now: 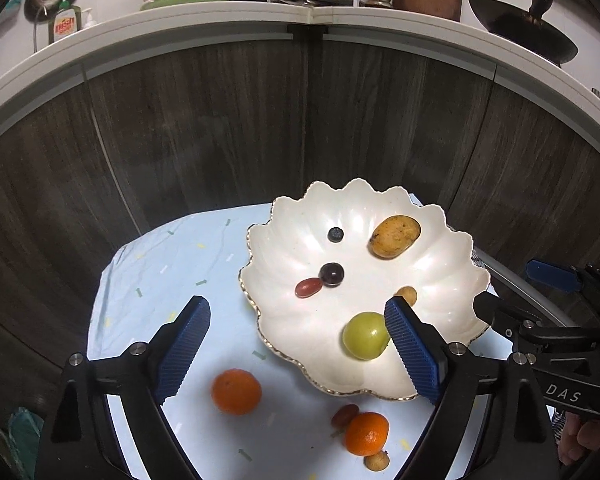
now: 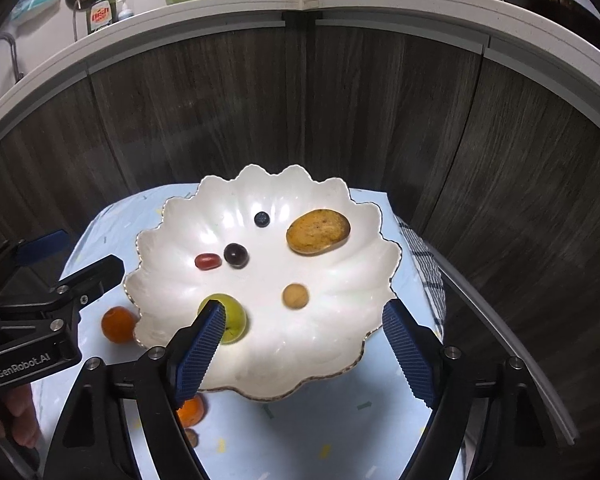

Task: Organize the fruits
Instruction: 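Withdraw both open tools back from the white bowl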

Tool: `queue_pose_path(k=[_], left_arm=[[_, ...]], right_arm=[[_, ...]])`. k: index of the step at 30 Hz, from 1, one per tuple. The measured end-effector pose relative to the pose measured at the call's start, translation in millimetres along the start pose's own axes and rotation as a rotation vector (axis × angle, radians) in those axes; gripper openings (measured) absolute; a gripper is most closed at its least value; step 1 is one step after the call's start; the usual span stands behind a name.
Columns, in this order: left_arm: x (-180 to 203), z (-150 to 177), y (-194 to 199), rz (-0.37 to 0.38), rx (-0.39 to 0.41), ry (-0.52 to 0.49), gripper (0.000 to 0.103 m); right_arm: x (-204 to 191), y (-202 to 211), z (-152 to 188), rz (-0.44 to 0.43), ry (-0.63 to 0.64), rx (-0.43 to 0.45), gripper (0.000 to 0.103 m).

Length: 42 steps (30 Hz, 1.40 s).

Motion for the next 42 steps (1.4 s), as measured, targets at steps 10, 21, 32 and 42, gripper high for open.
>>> queue_pose_path(k=[10, 21, 32, 42], left_arm=[[-4, 4, 15, -0.006, 0.013, -0.01, 0.09], [-11, 11, 31, -0.008, 0.015, -0.006, 0.09], [-23, 31, 50, -0.013, 0.012, -0.04, 0.09], [-39, 49, 56, -0.02, 0.002, -0.078, 0.09]], right_arm=[[-7, 8, 4, -0.011, -0.008, 0.009, 0.081], [-18, 19, 5, -0.026, -0.013, 0.02, 0.081], [-38, 31, 19, -0.057, -0.005, 0.023, 0.081], [-60, 29, 41, -0.092, -0.002, -0.011, 0.081]])
Point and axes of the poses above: each gripper's, at about its wrist camera, not at the fingertips, and y roughly against the way its jaws point, x to its right, z to its underside, the point moved 7 cm from there along -y, roughly the way its jaws point, and after that the axes turned 11 degrees about x, right-handed, at the moved point
